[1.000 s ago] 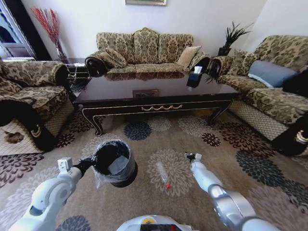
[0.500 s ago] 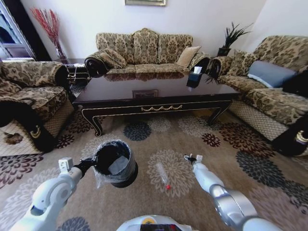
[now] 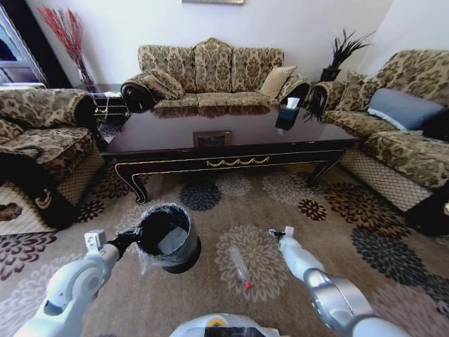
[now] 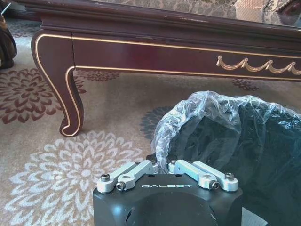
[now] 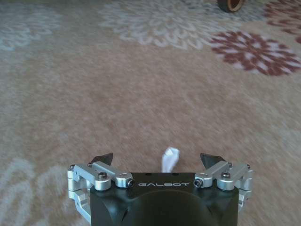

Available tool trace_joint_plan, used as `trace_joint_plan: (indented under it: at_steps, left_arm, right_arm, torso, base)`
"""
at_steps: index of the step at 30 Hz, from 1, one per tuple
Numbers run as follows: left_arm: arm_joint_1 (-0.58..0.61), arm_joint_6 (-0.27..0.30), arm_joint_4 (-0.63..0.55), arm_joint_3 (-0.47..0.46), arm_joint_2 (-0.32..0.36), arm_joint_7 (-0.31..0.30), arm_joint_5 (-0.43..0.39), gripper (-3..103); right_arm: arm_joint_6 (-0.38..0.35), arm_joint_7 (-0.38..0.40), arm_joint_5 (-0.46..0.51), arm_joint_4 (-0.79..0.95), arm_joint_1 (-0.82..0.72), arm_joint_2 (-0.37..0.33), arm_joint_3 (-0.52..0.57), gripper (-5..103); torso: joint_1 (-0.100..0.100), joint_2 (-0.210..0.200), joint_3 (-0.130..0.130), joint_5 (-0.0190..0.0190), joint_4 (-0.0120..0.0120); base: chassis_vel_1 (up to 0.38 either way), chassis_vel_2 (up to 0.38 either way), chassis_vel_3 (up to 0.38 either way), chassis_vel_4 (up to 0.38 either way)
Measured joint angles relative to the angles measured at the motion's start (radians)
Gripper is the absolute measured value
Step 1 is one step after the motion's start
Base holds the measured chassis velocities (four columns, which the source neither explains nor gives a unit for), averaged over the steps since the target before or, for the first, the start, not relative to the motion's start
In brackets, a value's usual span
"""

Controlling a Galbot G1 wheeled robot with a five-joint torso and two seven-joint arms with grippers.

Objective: Move to the front of the table and pick up the trash from the floor, then place it into the trash bin.

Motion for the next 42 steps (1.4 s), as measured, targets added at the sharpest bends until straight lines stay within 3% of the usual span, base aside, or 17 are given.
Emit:
trace_joint_plan:
  at_steps: [4, 7, 10, 13, 16, 17, 18, 21, 22, 24, 29, 37, 42]
  left_arm:
    - [0.001, 0.000, -0.004, -0.001, 0.002, 0.000, -0.001, 4]
    - [0.003, 0.000, -0.007, -0.001, 0.002, 0.000, -0.001, 4]
    - [0.004, 0.000, -0.008, -0.001, 0.002, 0.000, -0.001, 4]
    - [0.007, 0.000, -0.012, -0.002, 0.002, 0.000, -0.001, 4]
    - [0.008, 0.001, -0.015, -0.004, 0.002, 0.000, -0.001, 4]
    - [0.009, 0.001, -0.016, -0.006, 0.003, 0.000, -0.001, 4]
    - [0.009, 0.001, -0.016, -0.006, 0.003, 0.000, -0.001, 4]
    - [0.010, 0.001, -0.018, -0.007, 0.002, -0.001, -0.002, 4]
    - [0.010, 0.001, -0.018, -0.007, 0.002, -0.001, -0.002, 4]
    - [0.008, 0.001, -0.018, -0.005, 0.000, -0.001, -0.002, 4]
    - [0.008, 0.003, -0.018, -0.002, -0.003, -0.001, -0.002, 4]
    - [0.007, 0.005, -0.018, -0.001, -0.003, -0.002, -0.001, 4]
    - [0.000, 0.005, -0.017, 0.004, -0.007, -0.002, -0.001, 4]
  right_arm:
    - [-0.013, 0.004, 0.005, 0.009, -0.010, -0.003, 0.006, 103]
    - [-0.024, -0.007, 0.003, 0.021, -0.025, -0.008, 0.008, 89]
    - [-0.024, -0.011, 0.002, 0.023, -0.029, -0.008, 0.010, 84]
    - [-0.024, -0.015, 0.001, 0.024, -0.032, -0.009, 0.013, 68]
    - [-0.024, -0.016, 0.001, 0.024, -0.033, -0.009, 0.013, 62]
    - [-0.024, -0.016, 0.001, 0.025, -0.033, -0.010, 0.013, 51]
    - [-0.024, -0.016, 0.001, 0.025, -0.033, -0.010, 0.013, 51]
    - [-0.023, -0.016, 0.000, 0.026, -0.036, -0.013, 0.014, 30]
    - [-0.023, -0.016, 0.000, 0.026, -0.036, -0.013, 0.014, 30]
    - [-0.023, -0.018, -0.002, 0.026, -0.038, -0.015, 0.016, 19]
    - [-0.020, -0.019, -0.007, 0.024, -0.043, -0.016, 0.027, 3]
    - [0.001, -0.018, -0.002, 0.065, -0.059, -0.027, 0.042, 0]
    - [0.044, -0.018, 0.049, 0.252, -0.121, -0.074, 0.024, 0]
  torso:
    - [0.000, 0.000, 0.000, 0.0001, -0.0002]
    - [0.000, 0.000, 0.000, 0.0001, -0.0002]
    - [0.000, 0.000, 0.000, 0.0001, -0.0001]
    - [0.000, 0.000, 0.000, 0.0000, -0.0002]
    - [0.000, 0.000, 0.000, 0.0001, -0.0002]
    - [0.000, 0.000, 0.000, 0.0000, -0.0001]
    - [0.000, 0.000, 0.000, 0.0000, -0.0001]
    - [0.000, 0.000, 0.000, 0.0000, -0.0001]
    - [0.000, 0.000, 0.000, 0.0000, -0.0001]
    - [0.000, 0.000, 0.000, 0.0000, -0.0001]
    - [0.000, 0.000, 0.000, 0.0000, -0.0001]
    - [0.000, 0.000, 0.000, 0.0002, -0.0002]
    - [0.000, 0.000, 0.000, 0.0003, 0.0000]
  base:
    - [0.000, 0.000, 0.000, 0.000]
    - [0.000, 0.000, 0.000, 0.000]
    - [0.000, 0.000, 0.000, 0.000]
    - [0.000, 0.000, 0.000, 0.000]
    - [0.000, 0.000, 0.000, 0.000]
    - [0.000, 0.000, 0.000, 0.000]
    - [0.000, 0.000, 0.000, 0.000]
    - [0.000, 0.000, 0.000, 0.000]
    - [0.000, 0.000, 0.000, 0.000]
    - [0.000, 0.000, 0.000, 0.000]
    - [0.000, 0.000, 0.000, 0.000]
    - [0.000, 0.000, 0.000, 0.000]
    - [0.000, 0.000, 0.000, 0.000]
